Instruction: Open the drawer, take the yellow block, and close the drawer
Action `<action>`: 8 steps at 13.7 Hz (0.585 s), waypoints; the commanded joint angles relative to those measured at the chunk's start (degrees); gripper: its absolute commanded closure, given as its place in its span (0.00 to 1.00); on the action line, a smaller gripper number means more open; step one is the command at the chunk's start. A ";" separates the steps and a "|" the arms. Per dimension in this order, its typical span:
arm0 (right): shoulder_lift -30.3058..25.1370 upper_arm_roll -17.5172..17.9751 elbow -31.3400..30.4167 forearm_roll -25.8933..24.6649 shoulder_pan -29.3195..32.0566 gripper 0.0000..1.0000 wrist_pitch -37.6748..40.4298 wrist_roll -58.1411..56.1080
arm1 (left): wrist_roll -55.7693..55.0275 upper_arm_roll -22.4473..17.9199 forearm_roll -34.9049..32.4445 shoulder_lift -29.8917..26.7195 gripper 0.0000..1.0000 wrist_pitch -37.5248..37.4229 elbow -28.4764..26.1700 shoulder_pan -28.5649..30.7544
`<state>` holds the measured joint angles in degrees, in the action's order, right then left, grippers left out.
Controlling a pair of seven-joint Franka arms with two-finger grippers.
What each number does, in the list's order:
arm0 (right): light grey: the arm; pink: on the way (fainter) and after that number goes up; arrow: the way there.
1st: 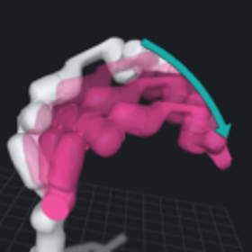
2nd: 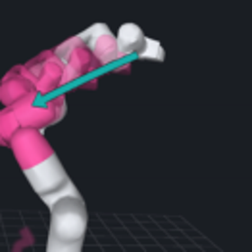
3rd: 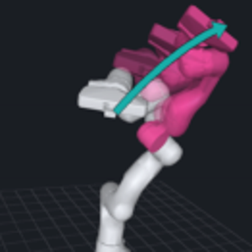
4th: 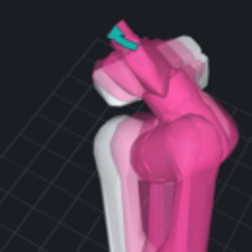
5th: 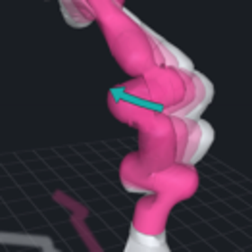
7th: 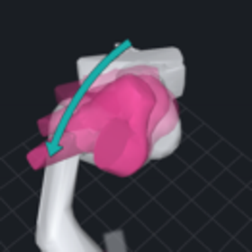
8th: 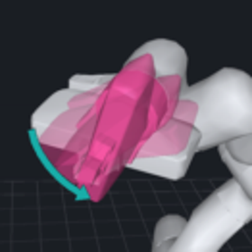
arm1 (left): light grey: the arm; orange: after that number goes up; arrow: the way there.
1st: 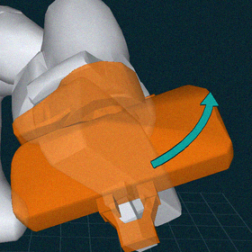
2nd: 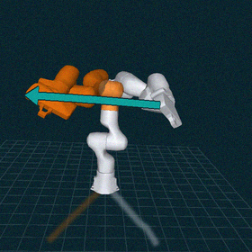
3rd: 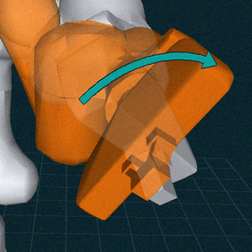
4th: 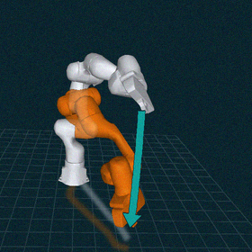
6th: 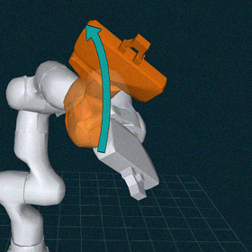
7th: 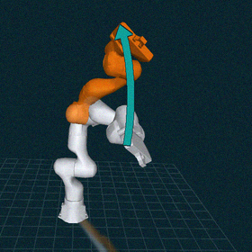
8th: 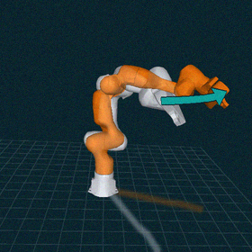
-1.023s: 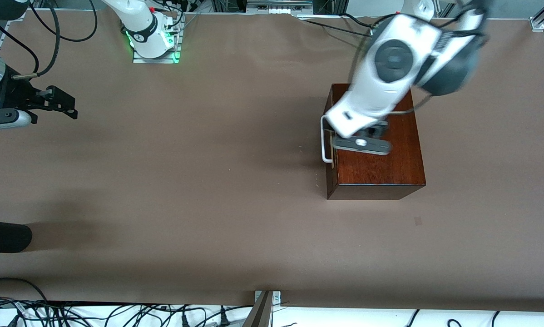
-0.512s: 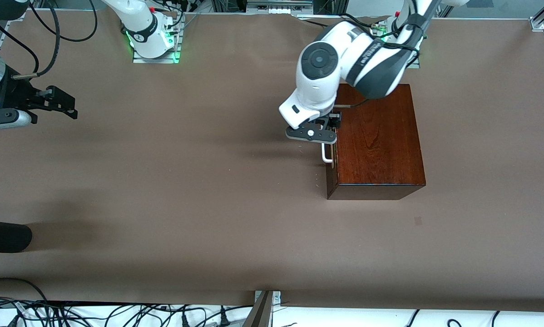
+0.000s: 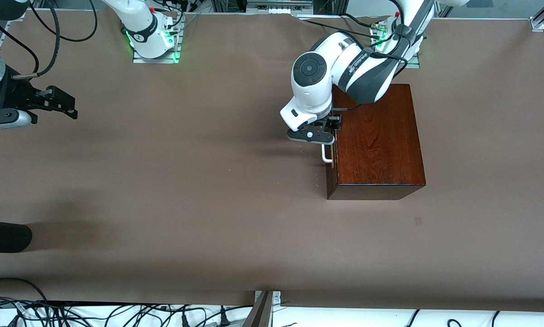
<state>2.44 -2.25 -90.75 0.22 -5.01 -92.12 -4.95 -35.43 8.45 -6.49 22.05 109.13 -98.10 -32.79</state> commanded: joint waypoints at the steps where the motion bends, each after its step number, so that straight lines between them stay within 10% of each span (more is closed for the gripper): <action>1: -0.07 -0.03 0.49 0.93 -0.18 0.00 0.10 0.65 | -3.84 -0.28 -1.51 -1.57 0.00 1.17 -2.26 -1.57; 8: -0.07 -0.03 0.49 0.93 -0.18 0.00 0.10 0.65 | -5.52 -0.28 -6.43 0.54 0.00 6.96 -4.81 -2.19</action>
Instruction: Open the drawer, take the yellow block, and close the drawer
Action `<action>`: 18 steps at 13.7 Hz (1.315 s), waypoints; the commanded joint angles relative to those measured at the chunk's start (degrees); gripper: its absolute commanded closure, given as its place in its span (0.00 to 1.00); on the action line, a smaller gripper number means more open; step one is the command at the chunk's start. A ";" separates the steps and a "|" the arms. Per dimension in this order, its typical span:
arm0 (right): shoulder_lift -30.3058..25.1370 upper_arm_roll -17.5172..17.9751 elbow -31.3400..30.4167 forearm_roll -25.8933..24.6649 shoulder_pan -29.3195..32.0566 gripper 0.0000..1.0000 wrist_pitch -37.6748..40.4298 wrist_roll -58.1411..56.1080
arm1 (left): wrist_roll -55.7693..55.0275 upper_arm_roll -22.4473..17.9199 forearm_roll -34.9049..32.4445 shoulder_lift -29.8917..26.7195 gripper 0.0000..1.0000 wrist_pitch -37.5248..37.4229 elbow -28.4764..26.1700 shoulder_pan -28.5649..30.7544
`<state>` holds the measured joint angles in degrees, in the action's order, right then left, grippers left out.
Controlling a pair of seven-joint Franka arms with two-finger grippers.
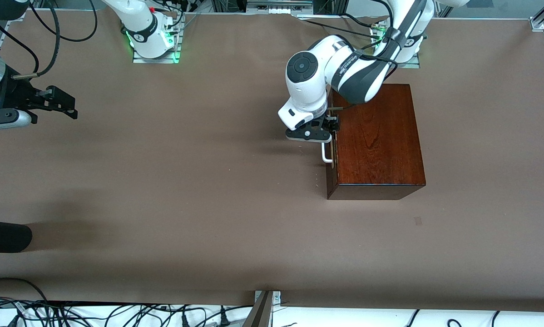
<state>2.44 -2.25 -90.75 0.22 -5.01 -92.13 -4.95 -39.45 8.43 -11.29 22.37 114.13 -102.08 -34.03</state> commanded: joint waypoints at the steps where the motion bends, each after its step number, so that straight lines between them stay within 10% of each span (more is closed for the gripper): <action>1: -0.07 -0.03 0.49 0.93 -0.09 0.00 0.02 0.64 | -1.51 -0.26 -1.63 0.48 0.00 2.76 -0.84 -0.95; 18: -0.33 -0.03 0.67 1.28 -1.58 0.00 0.89 0.64 | -9.84 -0.17 -4.00 7.86 0.00 7.69 4.42 -4.10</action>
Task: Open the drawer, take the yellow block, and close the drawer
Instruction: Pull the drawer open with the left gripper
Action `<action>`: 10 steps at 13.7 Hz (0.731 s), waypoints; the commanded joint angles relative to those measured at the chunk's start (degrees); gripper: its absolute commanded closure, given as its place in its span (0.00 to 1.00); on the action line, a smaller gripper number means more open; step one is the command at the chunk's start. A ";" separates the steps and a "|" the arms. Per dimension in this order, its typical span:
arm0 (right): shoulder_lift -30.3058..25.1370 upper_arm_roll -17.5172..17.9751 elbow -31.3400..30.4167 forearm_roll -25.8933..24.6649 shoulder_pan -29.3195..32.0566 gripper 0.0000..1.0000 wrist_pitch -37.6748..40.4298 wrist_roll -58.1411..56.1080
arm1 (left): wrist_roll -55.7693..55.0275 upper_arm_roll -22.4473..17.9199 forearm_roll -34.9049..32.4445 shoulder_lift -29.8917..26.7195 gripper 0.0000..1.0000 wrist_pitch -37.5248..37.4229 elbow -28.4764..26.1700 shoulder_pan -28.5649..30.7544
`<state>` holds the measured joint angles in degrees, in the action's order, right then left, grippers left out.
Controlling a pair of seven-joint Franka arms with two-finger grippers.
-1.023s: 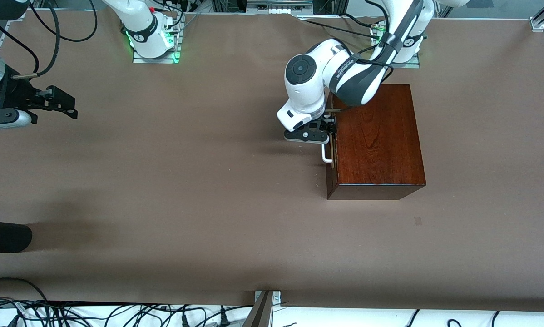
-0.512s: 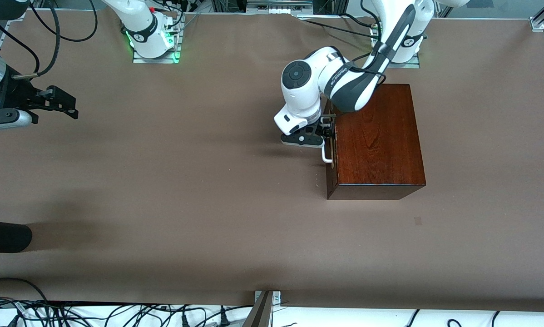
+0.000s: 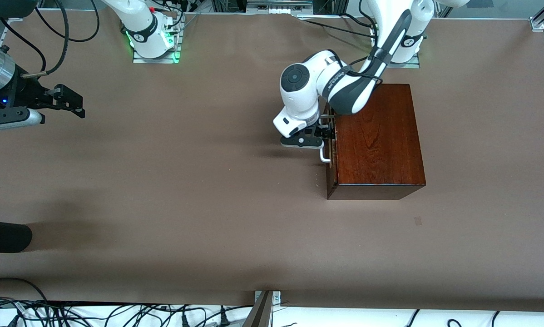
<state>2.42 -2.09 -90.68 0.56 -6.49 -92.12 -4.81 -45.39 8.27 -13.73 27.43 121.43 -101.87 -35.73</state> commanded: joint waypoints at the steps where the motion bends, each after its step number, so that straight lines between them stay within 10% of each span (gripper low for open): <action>1: -0.31 -0.19 0.59 0.93 -0.10 0.00 0.80 0.50 | -5.05 0.00 -1.57 3.59 0.00 0.39 5.70 -3.19; 10: -0.39 -0.19 0.59 0.93 -0.10 0.00 0.89 0.50 | -12.44 0.00 -0.69 10.10 0.00 0.39 15.91 -7.60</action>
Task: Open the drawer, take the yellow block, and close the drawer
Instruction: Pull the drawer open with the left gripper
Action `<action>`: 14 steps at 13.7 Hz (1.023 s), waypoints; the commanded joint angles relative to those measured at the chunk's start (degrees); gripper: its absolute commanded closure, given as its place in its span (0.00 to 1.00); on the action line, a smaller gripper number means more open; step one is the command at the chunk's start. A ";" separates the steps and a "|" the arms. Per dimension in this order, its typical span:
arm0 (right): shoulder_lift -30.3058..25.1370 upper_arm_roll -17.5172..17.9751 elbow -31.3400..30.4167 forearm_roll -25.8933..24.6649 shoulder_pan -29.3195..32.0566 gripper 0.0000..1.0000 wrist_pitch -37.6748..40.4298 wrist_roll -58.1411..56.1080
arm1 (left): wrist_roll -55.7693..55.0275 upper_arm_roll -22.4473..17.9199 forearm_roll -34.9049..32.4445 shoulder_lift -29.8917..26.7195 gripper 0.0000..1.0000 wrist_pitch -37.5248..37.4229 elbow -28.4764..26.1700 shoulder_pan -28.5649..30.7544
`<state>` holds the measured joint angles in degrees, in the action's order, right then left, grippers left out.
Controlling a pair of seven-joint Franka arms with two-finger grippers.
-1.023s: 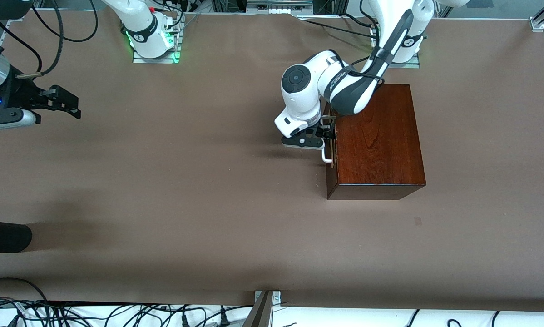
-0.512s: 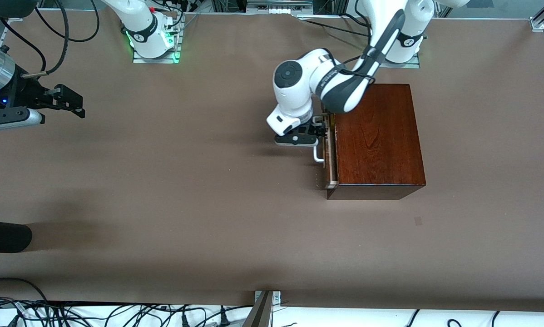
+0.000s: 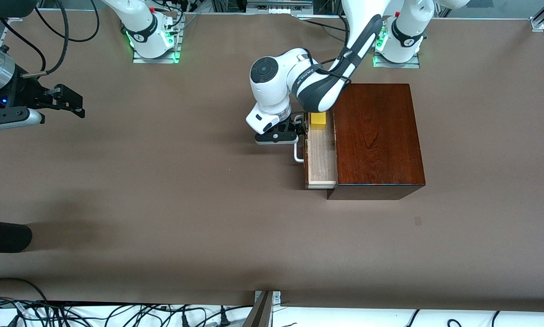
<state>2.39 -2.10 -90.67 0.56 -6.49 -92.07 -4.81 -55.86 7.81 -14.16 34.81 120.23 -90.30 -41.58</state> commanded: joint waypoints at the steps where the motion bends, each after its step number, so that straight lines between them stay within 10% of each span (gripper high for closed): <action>1: -0.37 -0.18 0.58 0.93 -0.10 0.00 0.84 0.50 | -1.97 0.45 -0.34 2.45 0.00 1.58 4.69 -1.75; 8: -0.37 -0.18 0.58 0.93 -0.10 0.00 0.84 0.50 | 0.91 0.36 -0.61 -4.12 0.00 -10.08 6.36 -0.96; 14: -0.37 -0.01 0.75 0.93 -0.19 0.00 1.27 -0.11 | 27.51 0.36 -0.25 -14.41 0.00 -24.25 6.36 8.42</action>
<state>2.38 -2.11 -90.65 0.56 -6.49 -92.04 -4.80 -37.20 7.35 -14.16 23.96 98.11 -82.71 -37.36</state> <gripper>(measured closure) 0.000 0.000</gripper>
